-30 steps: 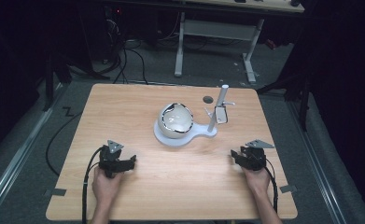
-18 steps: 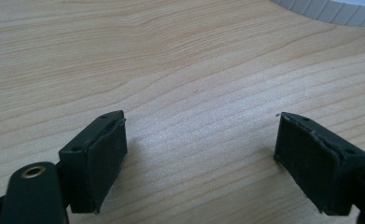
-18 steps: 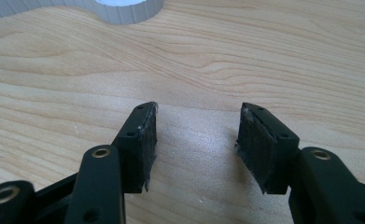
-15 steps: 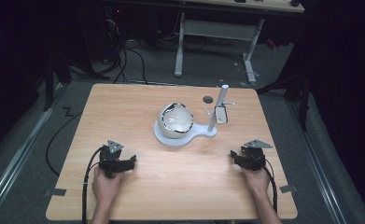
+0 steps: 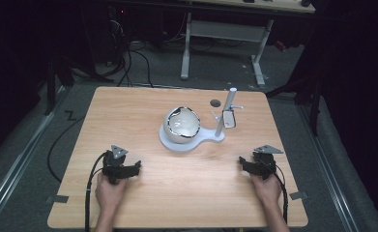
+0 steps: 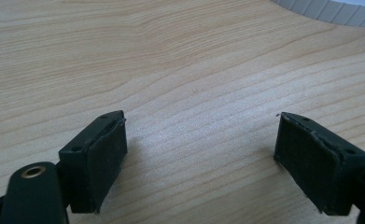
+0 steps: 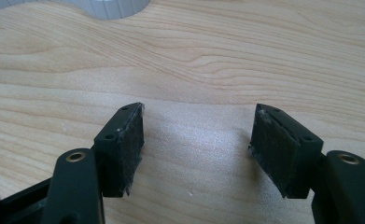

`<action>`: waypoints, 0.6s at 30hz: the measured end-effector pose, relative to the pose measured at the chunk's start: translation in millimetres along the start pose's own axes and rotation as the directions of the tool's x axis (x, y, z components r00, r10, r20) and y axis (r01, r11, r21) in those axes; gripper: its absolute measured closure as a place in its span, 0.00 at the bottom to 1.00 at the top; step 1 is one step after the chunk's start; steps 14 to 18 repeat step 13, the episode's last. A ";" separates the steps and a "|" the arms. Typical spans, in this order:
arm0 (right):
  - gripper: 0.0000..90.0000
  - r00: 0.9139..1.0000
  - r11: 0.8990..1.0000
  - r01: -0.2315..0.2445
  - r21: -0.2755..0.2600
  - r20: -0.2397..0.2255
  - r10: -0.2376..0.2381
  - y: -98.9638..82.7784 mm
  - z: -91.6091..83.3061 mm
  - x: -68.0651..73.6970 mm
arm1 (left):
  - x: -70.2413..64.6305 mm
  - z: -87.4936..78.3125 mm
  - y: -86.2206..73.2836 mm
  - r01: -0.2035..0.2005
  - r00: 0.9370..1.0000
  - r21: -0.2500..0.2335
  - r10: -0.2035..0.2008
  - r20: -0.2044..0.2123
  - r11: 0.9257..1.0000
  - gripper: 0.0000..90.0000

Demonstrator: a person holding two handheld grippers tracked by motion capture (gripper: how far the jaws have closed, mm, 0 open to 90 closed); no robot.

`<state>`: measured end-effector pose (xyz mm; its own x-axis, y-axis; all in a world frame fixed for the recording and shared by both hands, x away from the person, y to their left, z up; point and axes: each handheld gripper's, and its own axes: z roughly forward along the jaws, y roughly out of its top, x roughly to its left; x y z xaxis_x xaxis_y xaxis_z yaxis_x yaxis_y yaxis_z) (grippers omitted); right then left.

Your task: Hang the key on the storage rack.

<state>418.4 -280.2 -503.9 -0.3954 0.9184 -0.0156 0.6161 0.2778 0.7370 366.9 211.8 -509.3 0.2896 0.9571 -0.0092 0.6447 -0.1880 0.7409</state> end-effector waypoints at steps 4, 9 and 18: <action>0.39 1.000 1.000 -0.002 0.001 0.002 0.002 -0.9 -1.0 0.5 | 0.0 0.0 0.0 0.000 1.000 0.000 0.000 0.000 1.000 0.19; 0.39 1.000 1.000 -0.001 0.000 0.000 0.001 -1.9 -2.1 1.1 | 0.0 0.0 0.0 0.000 1.000 0.000 0.000 0.000 1.000 0.19; 0.38 1.000 1.000 -0.001 0.000 0.000 0.001 -1.9 -2.1 1.1 | 0.0 0.0 0.0 0.000 1.000 0.000 0.000 0.001 1.000 0.19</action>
